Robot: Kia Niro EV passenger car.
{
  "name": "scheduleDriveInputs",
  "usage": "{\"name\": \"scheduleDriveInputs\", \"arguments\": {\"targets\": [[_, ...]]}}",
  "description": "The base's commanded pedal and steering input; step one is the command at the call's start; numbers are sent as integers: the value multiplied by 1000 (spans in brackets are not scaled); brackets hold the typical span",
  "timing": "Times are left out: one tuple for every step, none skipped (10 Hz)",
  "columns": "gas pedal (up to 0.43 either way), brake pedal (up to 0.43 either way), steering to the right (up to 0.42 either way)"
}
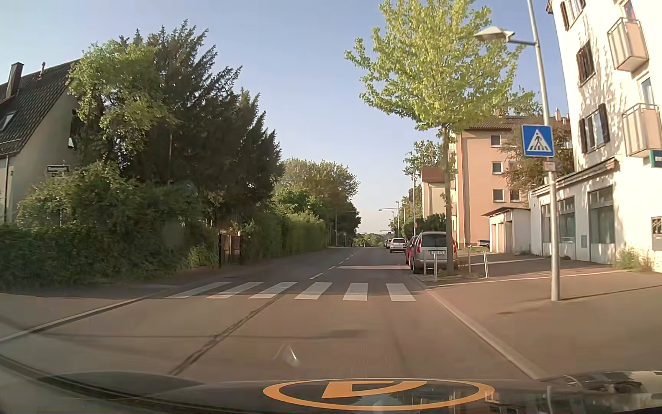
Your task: Follow the waypoints while adhering to traffic rules and regulations
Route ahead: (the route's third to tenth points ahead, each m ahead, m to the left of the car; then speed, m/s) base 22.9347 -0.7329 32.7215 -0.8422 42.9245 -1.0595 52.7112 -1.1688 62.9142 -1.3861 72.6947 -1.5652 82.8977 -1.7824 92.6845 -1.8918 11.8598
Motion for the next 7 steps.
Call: {"name": "scheduleDriveInputs", "arguments": {"targets": [[130,0,-4],[130,0,-3],[130,0,-3],[130,0,-3],[98,0,-2],[79,0,0],[79,0,1]]}}
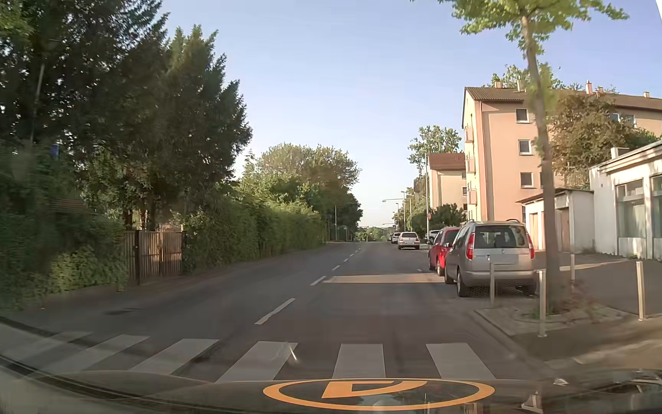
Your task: Follow the waypoints while adhering to traffic rules and regulations
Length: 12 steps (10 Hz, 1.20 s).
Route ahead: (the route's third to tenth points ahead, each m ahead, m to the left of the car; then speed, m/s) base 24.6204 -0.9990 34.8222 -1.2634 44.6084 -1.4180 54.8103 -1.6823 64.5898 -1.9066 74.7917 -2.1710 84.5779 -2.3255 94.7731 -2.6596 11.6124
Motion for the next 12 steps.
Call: {"name": "scheduleDriveInputs", "arguments": {"targets": [[79,0,3],[79,0,3],[79,0,3],[79,0,4],[67,0,5],[67,0,5],[67,0,6],[67,0,6],[67,0,7],[67,0,7],[67,0,7],[67,0,7]]}}
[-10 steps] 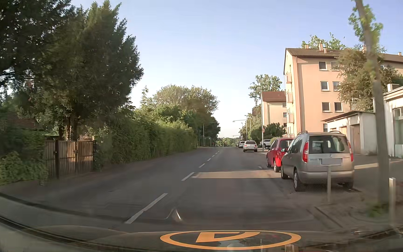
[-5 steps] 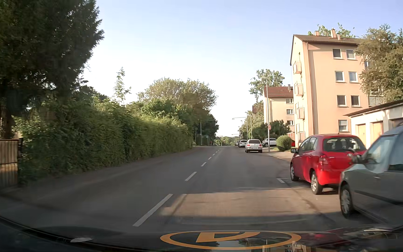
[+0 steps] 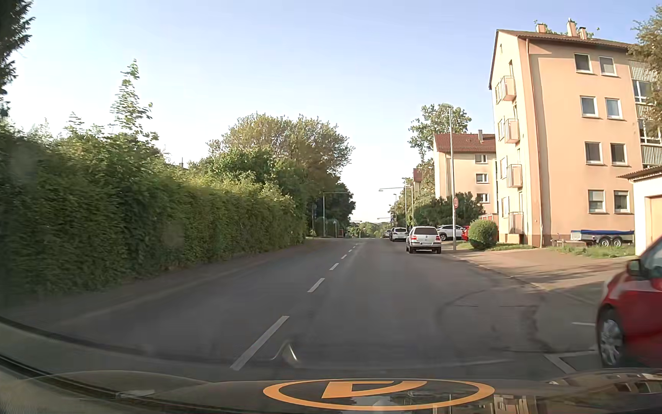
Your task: Follow the waypoints while adhering to traffic rules and regulations
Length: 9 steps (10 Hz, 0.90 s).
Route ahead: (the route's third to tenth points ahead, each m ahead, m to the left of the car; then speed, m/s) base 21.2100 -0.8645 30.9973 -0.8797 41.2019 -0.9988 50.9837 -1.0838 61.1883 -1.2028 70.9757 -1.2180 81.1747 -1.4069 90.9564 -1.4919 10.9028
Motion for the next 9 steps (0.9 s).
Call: {"name": "scheduleDriveInputs", "arguments": {"targets": [[67,0,7],[79,0,7],[87,0,7],[98,0,7],[118,0,7],[118,0,7],[118,0,6],[118,0,6],[118,0,5]]}}
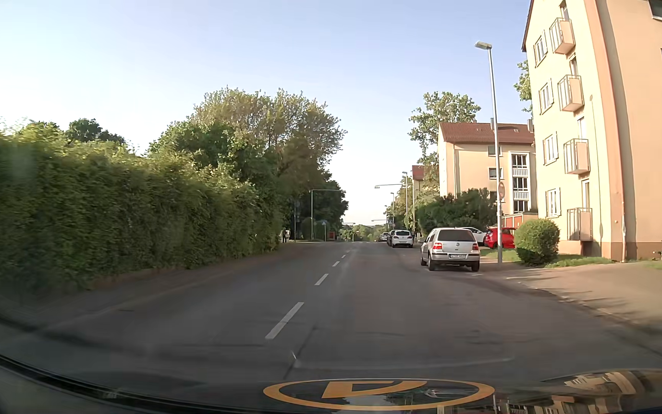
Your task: Follow the waypoints while adhering to traffic rules and regulations
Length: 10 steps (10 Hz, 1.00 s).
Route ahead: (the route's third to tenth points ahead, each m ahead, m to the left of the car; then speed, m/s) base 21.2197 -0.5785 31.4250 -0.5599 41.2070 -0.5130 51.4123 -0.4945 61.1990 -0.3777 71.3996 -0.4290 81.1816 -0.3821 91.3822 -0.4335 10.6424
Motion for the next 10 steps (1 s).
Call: {"name": "scheduleDriveInputs", "arguments": {"targets": [[118,0,5],[118,0,5],[118,0,5],[118,0,5],[98,0,5],[67,0,5],[8,0,6],[8,0,6],[0,0,6],[8,0,6]]}}
